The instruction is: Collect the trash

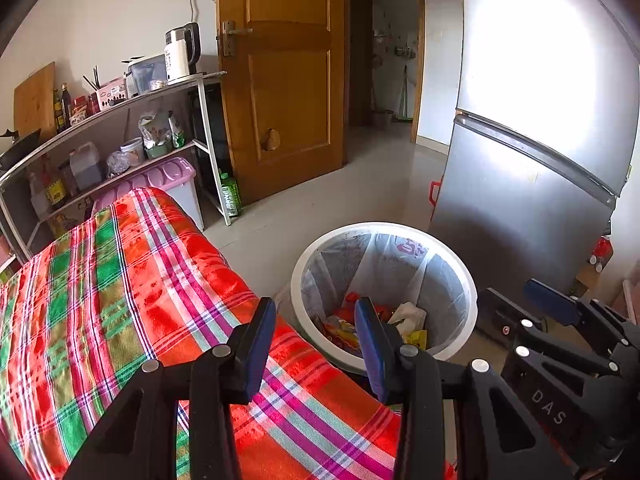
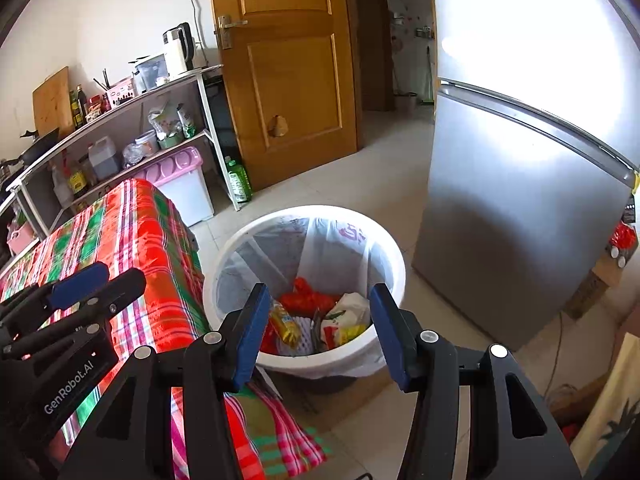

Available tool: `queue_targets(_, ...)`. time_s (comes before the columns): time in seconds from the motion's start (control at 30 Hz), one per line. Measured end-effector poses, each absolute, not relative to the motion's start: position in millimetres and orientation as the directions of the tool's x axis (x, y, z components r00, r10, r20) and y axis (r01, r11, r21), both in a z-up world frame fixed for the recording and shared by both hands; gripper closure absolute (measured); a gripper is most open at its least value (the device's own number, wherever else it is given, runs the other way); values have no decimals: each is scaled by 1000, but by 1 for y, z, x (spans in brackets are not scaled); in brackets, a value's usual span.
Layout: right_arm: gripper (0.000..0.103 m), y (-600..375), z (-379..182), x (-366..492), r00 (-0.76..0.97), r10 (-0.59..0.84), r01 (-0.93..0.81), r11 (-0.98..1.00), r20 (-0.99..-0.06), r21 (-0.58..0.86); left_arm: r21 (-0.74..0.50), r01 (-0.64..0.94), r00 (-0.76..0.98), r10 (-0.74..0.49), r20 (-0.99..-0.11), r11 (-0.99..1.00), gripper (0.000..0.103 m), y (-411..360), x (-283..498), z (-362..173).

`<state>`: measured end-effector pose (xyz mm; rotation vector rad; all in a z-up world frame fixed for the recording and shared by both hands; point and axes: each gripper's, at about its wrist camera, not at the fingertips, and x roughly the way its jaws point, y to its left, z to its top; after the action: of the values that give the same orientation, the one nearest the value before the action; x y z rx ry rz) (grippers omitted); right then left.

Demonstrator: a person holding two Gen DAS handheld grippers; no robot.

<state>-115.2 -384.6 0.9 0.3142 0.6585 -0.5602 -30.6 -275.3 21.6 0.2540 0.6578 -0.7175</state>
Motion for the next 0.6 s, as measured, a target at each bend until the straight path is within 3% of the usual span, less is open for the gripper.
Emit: queue_targets(0.6, 50, -377, -4, -110, 649, -384, 566, 820, -656, 81, -38, 661, 555, -522, -648, 750, 62, -271, -25, 18)
